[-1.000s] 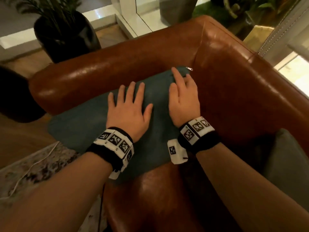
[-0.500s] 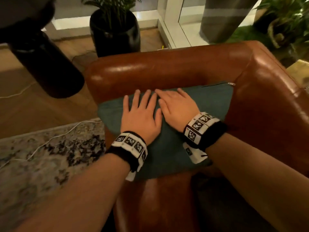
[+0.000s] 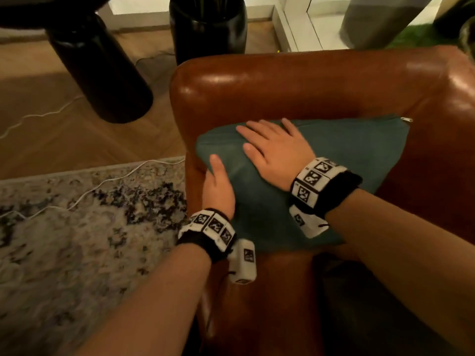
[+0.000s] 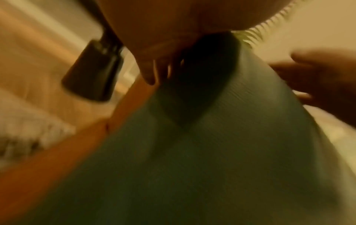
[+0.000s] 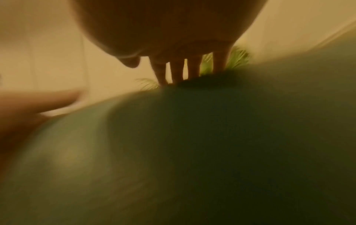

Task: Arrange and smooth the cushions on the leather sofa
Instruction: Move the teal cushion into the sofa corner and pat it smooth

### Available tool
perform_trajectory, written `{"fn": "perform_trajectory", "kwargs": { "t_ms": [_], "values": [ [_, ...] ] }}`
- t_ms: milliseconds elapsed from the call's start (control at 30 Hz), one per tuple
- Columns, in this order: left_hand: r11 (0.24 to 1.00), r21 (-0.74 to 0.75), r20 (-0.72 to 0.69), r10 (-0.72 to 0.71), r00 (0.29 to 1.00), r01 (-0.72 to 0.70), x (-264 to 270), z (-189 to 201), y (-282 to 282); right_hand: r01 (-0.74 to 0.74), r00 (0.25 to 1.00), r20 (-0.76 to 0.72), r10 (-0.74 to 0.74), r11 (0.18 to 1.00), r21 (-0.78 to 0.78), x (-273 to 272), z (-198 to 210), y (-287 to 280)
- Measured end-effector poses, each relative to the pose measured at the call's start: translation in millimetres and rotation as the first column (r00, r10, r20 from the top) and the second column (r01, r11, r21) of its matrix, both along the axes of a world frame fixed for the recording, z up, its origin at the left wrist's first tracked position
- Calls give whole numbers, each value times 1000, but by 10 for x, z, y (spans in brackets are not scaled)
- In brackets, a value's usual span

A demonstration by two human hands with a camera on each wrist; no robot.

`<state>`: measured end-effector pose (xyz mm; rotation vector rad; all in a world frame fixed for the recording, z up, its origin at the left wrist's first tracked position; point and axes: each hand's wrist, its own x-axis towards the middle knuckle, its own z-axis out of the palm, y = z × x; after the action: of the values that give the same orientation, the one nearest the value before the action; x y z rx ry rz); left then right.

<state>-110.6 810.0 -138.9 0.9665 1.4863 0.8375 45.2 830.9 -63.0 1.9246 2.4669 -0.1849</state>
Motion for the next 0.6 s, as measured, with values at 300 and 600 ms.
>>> {"fn": "perform_trajectory", "kwargs": {
  "t_ms": [300, 600],
  "values": [
    [985, 111, -82, -121, 989, 129, -78, -713, -561, 13, 996, -90, -11, 1000, 22, -448, 135, 218],
    [947, -32, -289, -316, 904, 321, -372, -1450, -905, 103, 974, -216, -61, 977, 187, -367, 139, 254]
  ]
}}
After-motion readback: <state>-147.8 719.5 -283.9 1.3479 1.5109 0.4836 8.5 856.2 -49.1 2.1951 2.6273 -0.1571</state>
